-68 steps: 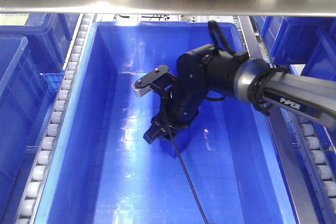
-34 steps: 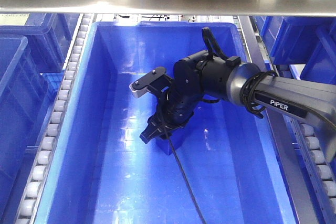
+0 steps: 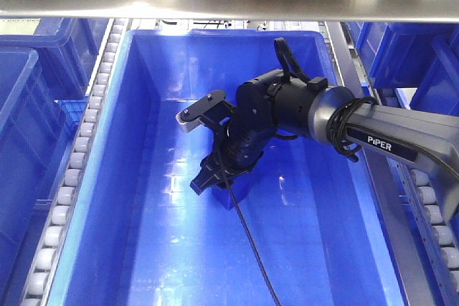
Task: Pour parts from conveyor to right shelf
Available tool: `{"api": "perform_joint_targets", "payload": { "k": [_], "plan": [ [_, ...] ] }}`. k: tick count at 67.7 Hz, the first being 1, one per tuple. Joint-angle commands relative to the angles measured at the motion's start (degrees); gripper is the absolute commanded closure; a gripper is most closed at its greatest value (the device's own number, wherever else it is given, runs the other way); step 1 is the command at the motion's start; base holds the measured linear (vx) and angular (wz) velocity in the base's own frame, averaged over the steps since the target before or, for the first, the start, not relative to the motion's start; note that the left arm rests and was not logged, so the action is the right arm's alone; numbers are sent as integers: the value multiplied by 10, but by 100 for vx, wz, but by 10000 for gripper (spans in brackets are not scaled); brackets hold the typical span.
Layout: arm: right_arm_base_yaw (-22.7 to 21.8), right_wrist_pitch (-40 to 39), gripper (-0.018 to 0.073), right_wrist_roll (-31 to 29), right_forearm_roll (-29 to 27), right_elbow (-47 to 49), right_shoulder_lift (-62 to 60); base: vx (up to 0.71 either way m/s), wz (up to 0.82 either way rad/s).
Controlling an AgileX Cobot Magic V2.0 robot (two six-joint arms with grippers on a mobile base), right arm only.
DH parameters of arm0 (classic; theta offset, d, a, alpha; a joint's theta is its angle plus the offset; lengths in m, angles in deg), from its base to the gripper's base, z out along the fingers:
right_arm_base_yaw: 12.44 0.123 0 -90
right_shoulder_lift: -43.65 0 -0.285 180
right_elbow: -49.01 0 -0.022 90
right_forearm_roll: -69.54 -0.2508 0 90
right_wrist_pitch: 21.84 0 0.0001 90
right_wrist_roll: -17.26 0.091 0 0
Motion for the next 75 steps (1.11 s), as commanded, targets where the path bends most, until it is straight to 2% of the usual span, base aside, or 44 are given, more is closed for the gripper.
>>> {"api": "perform_joint_targets", "payload": {
  "k": [1,6,13,19,25,39,52,60,66,75],
  "plan": [
    [0,-25,211,-1,2,13,-38,0,0],
    [0,-36,85,2,2,13,-48,0,0],
    [0,-50,-41,3,5,13,-63,0,0],
    [0,-66,-95,3,5,13,-75,0,0],
    [0,-81,-95,6,5,13,-86,0,0],
    [4,-119,-23,11,1,-5,-123,0,0],
    [4,-262,60,20,0,-136,-195,0,0],
    [4,-319,125,24,-3,-220,-254,0,0],
    [4,-349,203,25,-3,-272,-298,0,0],
    [4,-383,408,25,-2,-339,-372,0,0]
  ]
}}
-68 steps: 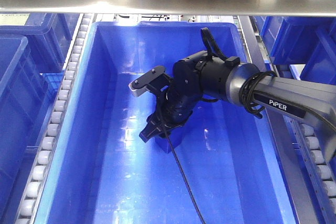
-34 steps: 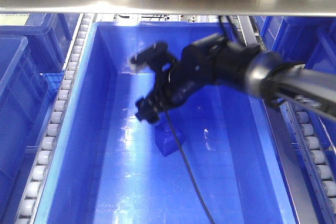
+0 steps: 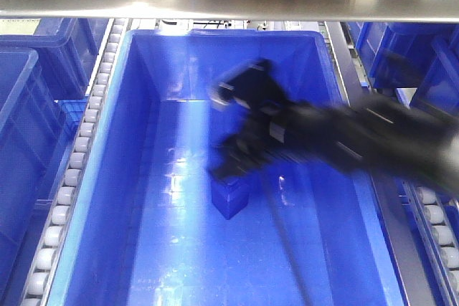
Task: Pour parts from conveyor to right shelf
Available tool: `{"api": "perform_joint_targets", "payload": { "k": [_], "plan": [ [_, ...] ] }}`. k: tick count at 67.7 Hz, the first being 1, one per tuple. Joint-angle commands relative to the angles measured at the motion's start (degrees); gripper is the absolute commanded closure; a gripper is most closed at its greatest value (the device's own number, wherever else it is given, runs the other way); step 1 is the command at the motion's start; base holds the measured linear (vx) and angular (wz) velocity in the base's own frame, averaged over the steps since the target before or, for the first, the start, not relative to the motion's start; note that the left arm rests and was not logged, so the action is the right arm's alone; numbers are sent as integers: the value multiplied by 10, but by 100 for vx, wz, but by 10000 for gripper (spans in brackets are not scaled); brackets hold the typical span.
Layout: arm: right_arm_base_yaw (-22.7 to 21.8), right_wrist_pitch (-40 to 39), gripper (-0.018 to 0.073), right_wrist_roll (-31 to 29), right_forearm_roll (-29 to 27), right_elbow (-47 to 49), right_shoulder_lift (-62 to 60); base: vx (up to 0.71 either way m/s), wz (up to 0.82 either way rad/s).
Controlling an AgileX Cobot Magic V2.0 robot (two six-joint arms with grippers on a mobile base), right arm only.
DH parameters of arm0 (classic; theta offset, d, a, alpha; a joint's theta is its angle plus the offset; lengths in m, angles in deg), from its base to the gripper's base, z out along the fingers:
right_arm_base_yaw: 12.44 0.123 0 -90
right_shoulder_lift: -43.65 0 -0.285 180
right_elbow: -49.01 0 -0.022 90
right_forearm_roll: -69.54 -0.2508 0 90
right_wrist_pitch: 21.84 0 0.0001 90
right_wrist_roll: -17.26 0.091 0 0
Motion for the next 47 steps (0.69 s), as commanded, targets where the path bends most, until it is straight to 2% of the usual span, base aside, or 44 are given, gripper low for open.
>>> {"api": "perform_joint_targets", "payload": {
  "k": [1,6,32,47],
  "plan": [
    [-1,-66,435,0,0,-30,-74,0,0],
    [-1,-79,579,0,0,-59,-114,0,0],
    [-7,-181,569,6,0,-218,-338,0,0],
    [-19,-185,569,6,7,-263,-433,0,0]
  ]
}}
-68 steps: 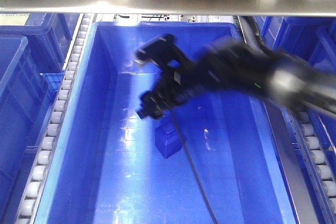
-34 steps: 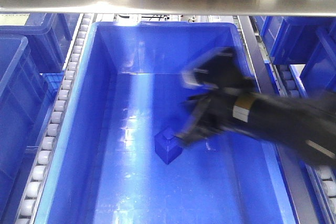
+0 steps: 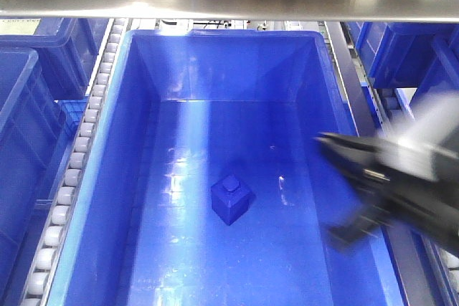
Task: Pour parts from conveyor to right shelf
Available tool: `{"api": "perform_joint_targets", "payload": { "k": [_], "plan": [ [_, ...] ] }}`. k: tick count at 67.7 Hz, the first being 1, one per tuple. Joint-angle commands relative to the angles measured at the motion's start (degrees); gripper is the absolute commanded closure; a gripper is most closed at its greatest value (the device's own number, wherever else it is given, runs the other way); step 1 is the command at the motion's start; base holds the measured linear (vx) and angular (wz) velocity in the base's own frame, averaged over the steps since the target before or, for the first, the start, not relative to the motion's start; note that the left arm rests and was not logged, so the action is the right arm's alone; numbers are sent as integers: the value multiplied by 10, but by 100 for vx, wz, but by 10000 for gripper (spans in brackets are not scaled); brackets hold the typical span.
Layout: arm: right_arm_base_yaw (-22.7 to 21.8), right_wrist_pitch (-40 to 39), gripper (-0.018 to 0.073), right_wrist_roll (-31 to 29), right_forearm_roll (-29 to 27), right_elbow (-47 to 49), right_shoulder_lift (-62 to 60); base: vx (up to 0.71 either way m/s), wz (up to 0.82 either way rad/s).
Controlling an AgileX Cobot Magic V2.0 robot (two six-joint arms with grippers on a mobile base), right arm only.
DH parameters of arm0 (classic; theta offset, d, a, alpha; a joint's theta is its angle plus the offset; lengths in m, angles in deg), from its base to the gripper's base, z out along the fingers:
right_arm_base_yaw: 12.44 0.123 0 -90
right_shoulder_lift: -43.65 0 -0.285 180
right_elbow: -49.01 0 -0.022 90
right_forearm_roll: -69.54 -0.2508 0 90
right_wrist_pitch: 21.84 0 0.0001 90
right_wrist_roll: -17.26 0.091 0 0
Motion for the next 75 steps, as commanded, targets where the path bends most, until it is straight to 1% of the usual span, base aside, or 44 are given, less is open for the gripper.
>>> {"api": "perform_joint_targets", "payload": {
  "k": [1,29,33,42,47,52,65,70,75],
  "plan": [
    [-5,-48,569,0,6,4,-35,0,0],
    [-9,-51,569,0,6,-85,-156,0,0],
    [-41,-48,569,0,3,-95,-177,0,0],
    [-144,-46,569,0,3,-117,-225,0,0],
    [-194,-45,569,0,3,-129,-251,0,0],
    [-231,-45,569,0,3,-145,-285,0,0],
    [-317,-46,569,0,0,-201,-381,0,0],
    [-336,-46,569,0,0,-228,-419,0,0],
    [-343,-46,569,0,0,-250,-452,0,0]
  ]
}}
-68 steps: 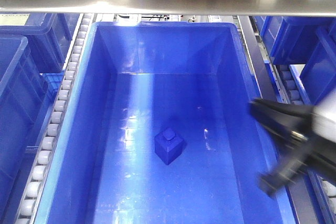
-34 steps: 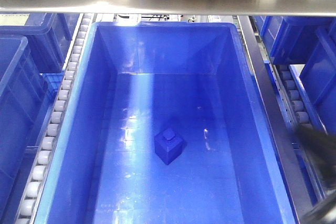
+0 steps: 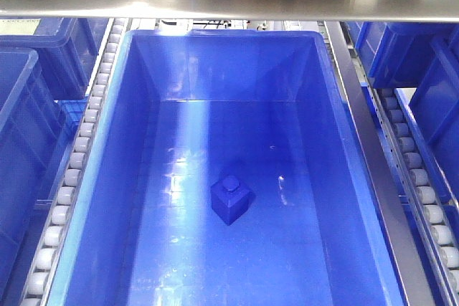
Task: Pour parts from conveyor to right shelf
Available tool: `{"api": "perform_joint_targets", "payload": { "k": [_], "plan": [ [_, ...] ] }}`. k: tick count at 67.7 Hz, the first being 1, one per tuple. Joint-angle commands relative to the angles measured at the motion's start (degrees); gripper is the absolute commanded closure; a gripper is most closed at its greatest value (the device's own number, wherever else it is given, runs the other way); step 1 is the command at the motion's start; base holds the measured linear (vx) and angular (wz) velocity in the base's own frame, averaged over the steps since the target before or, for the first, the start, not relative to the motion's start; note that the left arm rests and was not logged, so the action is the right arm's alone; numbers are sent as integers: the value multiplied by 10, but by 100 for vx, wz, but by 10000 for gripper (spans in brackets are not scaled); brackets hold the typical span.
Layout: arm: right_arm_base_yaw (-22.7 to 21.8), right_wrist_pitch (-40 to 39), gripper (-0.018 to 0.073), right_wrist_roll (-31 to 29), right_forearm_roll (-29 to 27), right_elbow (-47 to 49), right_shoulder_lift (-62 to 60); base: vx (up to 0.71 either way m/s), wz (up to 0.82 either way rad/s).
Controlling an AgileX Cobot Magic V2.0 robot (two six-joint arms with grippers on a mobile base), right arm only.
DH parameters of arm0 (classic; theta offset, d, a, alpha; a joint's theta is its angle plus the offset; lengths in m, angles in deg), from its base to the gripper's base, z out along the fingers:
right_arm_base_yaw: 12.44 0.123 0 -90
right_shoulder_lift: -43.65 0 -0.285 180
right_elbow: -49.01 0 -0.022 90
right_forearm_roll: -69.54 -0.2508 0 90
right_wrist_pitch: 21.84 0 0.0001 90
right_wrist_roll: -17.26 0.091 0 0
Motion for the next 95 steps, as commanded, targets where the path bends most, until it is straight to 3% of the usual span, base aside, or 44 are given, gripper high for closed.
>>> {"api": "perform_joint_targets", "payload": {
  "k": [1,16,95],
  "plan": [
    [-11,-42,569,0,1,-13,-30,0,0],
    [-11,-46,569,0,1,-69,-41,0,0],
    [-11,-24,569,0,1,-68,-40,0,0]
  ]
}}
